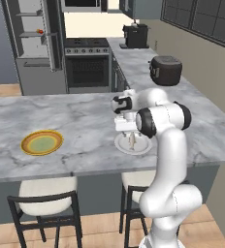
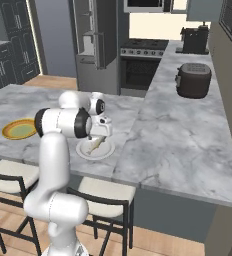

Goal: Transport the fish and tomato to the fridge. Place the fish on the rack containing meat and place the tomato on the rack containing the vegetable, ensuring meats and vegetables are on different racks.

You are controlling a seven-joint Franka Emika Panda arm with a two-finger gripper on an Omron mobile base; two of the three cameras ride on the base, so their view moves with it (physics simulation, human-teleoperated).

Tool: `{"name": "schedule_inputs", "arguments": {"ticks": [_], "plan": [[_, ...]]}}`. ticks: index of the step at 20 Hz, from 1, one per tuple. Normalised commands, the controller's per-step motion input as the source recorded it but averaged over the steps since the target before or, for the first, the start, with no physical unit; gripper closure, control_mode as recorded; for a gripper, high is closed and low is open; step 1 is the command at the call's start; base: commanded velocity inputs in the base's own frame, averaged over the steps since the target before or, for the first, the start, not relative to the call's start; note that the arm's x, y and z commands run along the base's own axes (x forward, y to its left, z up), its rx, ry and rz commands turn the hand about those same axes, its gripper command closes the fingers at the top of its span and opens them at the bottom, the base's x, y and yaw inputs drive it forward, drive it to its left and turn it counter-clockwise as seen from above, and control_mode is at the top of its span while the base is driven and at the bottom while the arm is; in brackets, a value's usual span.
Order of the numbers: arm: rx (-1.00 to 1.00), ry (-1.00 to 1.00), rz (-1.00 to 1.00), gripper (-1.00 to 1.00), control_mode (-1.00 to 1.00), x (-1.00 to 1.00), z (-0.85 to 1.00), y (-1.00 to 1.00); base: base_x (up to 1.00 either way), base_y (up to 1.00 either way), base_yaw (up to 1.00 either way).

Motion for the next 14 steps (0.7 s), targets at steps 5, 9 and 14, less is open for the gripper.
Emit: {"name": "schedule_inputs", "arguments": {"ticks": [5, 9, 14], "plan": [[0.0, 0.0, -0.09, -1.0, -1.0, -0.62, 0.01, -0.01, 0.0, 0.0, 0.0], [0.0, 0.0, -0.07, -1.0, -1.0, 0.06, -0.07, 0.0, 0.0, 0.0, 0.0], [-0.02, -0.02, -0.07, -1.0, -1.0, 0.34, -0.16, 0.0, 0.0, 0.0, 0.0]]}}
